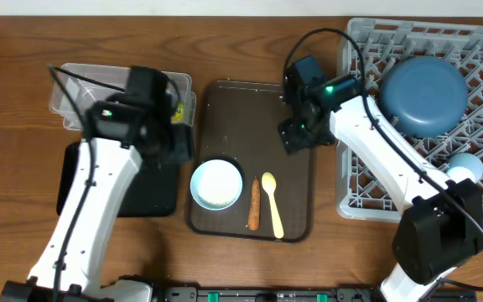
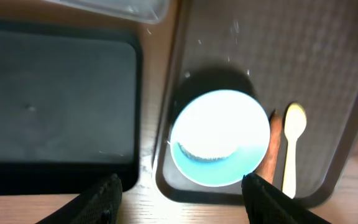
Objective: Sort waste into correct bins and load items into the dishwasher rack
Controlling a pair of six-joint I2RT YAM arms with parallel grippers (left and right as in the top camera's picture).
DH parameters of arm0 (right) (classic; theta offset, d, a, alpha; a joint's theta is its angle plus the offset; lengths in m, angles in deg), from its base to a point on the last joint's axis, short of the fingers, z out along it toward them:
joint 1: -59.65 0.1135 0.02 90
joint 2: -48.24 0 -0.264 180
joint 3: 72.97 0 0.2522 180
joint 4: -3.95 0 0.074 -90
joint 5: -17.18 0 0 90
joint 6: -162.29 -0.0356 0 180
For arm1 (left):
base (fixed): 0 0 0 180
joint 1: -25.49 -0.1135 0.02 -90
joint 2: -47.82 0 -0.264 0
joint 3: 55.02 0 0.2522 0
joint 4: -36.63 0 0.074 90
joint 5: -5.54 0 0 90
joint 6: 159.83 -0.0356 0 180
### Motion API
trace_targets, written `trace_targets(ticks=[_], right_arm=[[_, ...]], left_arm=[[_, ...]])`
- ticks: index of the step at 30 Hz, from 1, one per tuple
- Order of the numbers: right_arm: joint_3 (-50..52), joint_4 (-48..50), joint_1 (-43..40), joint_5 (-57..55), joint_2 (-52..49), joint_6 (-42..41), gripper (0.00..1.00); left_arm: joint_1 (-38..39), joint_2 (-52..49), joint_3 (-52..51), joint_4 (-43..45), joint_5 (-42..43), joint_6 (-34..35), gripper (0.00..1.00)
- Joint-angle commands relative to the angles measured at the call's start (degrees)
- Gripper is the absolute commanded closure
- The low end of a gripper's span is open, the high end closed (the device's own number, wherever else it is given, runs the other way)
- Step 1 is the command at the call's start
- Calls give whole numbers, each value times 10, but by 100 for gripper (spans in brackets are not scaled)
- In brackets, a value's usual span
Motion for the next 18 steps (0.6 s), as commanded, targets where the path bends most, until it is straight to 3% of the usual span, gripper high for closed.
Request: trace_targets(ticks=[1,18], right_arm=[[0,-6,-16,-83,0,-36,28],[0,-6,-30,-82,0,-36,27]], left_arm=[[30,-2,-33,19,8,25,36],[196,-61,-155,244,7,148,36]])
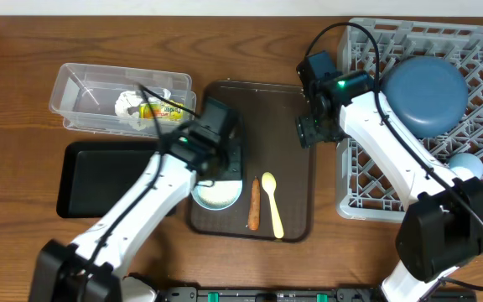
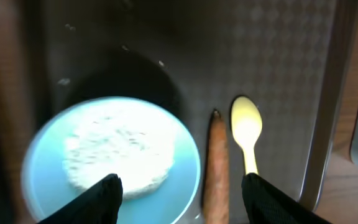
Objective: Sort waste into correct bins and load items into the dishwasher rack
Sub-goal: 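Grasp the rim of the small light-blue rice bowl with the left gripper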
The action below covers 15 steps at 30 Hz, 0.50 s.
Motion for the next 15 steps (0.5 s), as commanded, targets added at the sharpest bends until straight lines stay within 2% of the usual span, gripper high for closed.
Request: trace_targets(ticks=[1,10,15], right_arm=[[0,0,0,-11,0,-11,26],[1,0,0,-11,0,-11,26],[0,-1,0,-11,0,-10,26]], left_arm=[[23,-29,-9,14,-2,31,36],[47,-100,-9,35,-2,31,37],[47,-132,-9,48,-5,31,47]])
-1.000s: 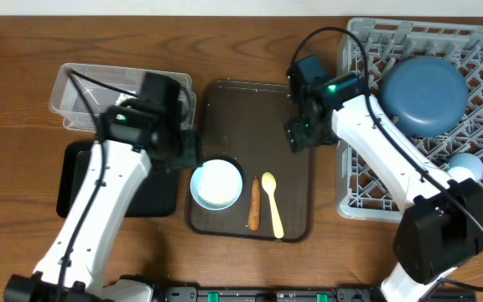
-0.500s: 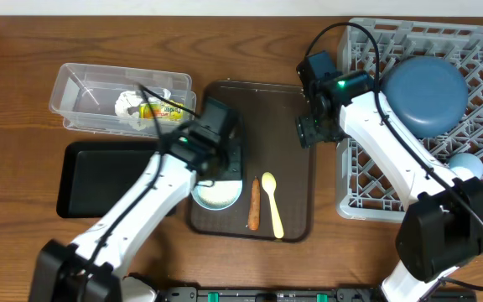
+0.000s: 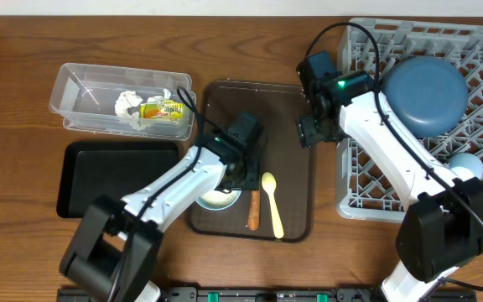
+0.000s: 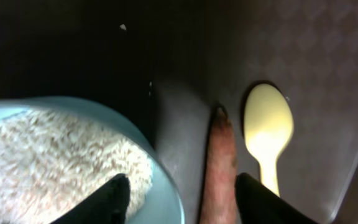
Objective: Sort waste into correct bins and load items into the dishwasher rack
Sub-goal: 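Grasp the rim of the small light-blue rice bowl with the left gripper, then carry the bowl over the black tray and tip the rice out, left gripper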
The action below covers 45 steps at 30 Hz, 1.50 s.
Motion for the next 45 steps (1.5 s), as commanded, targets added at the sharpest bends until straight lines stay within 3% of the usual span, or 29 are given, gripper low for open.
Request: trace_targets(ticks=[1,9,16,26,36,45], right_arm=[[0,-1,0,-7,0,-9,26],[1,-7,0,-7,0,-9,27],[0,-6,0,-7,0,-9,26],[0,-8,0,-7,0,-8,26],[0,-10,0,-16,0,-8,26],[0,-14,0,-18,0,-8,26]], left_arm=[[2,-22,-3,7,-7,2,50],[2,-40,-3,19,-7,2,70],[2,-40,-3,19,-7,2,94],[2,-7,53,-62,-74,-7,94],[-3,80,63,-92,-83,-12,94],[-116,145,63,-128,-60,-35,94]])
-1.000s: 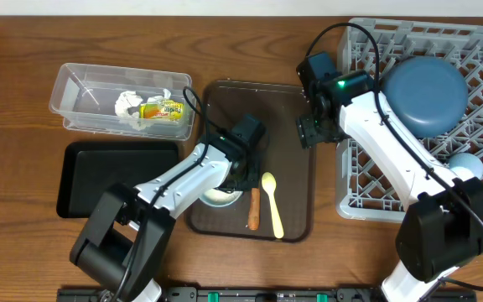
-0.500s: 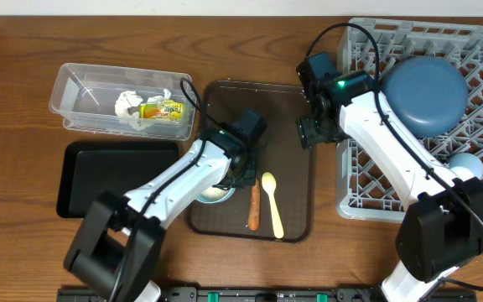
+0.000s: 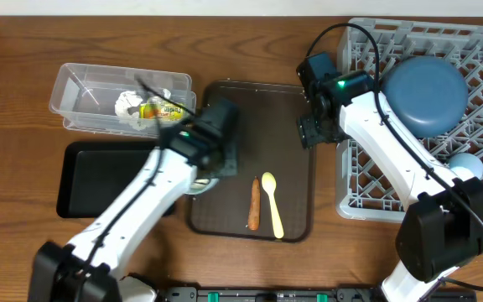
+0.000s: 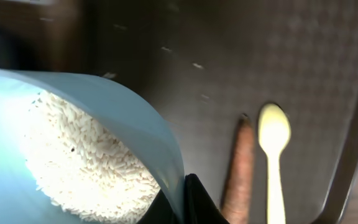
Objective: Sort waste into correct bins and load items into the dishwasher rack
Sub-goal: 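Carry the bowl over the black tray and tip the rice out, left gripper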
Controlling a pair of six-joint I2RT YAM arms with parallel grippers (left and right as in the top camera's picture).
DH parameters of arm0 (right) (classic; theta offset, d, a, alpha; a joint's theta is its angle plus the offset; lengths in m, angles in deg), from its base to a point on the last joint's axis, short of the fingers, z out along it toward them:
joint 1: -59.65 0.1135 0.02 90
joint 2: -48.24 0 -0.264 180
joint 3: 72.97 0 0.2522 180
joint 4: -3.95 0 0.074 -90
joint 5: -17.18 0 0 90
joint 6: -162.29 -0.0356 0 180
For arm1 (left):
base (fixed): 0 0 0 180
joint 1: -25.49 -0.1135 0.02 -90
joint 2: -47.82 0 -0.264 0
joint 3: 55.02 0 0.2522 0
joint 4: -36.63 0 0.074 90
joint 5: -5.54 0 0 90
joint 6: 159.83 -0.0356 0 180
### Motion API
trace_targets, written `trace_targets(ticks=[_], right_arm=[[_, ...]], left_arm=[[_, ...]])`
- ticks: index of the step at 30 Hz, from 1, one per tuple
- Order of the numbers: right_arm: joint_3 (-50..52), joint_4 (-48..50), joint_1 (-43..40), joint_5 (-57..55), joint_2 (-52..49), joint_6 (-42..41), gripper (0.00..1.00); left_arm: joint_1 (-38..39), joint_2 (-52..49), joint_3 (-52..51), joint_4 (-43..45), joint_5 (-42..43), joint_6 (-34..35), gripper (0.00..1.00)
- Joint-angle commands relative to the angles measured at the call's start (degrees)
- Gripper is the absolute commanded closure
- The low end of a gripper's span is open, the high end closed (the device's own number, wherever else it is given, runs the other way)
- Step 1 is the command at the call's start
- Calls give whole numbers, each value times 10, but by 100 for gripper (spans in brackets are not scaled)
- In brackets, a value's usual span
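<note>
A light blue bowl [image 4: 114, 99] filled with white rice [image 4: 86, 155] hangs tilted above the brown tray [image 4: 229, 56]. My left gripper [image 4: 180, 202] is shut on its right rim. From overhead the left gripper [image 3: 213, 170] is over the tray's left side, and the arm hides most of the bowl [image 3: 197, 184]. An orange carrot stick [image 3: 254, 204] and a yellow spoon [image 3: 271, 201] lie on the tray. My right gripper [image 3: 311, 132] hovers at the tray's right edge, and whether it is open or shut does not show.
A black tray [image 3: 107, 176] lies left of the brown one. Behind it stands a clear bin [image 3: 90, 96] holding wrappers. The grey dishwasher rack [image 3: 367, 189] on the right carries a dark blue bowl [image 3: 423, 92] and pale cups.
My left gripper was open astride the bowl's right rim on the tray. Now it is shut on that rim, and the bowl is raised, tilted and further left. The right arm has not moved.
My left gripper was open over the black tray's right edge, then over the rice bowl, then low with its fingers astride the bowl's right rim. Now it holds the bowl off the tray. The right gripper shifted slightly right early on, then stayed put.
</note>
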Motion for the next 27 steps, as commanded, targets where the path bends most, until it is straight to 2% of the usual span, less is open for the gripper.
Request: trace_targets(ticks=[1,6,10,16,21,27], right_arm=[[0,-3,0,-12,0,-8,25],[0,-5,0,-14,0,-8,26],[0,-5,0,-14,0,-8,25],[0,-5,0,-14,0,-8,25],[1,-6,0,-14,0,-8,25],[0,-6,0,-14,0,-8,25]], left_arm=[[-65,28,15,-11,21,-35,94],[-172,40,15,-28,87,-70,94],[-256,38,13,-33,216,-144,94],[-372,38,-5,-35,395,-219,94],[-457,38,-40,-33,486,-290,94],[-548,31,-93,4,624,-332,94]])
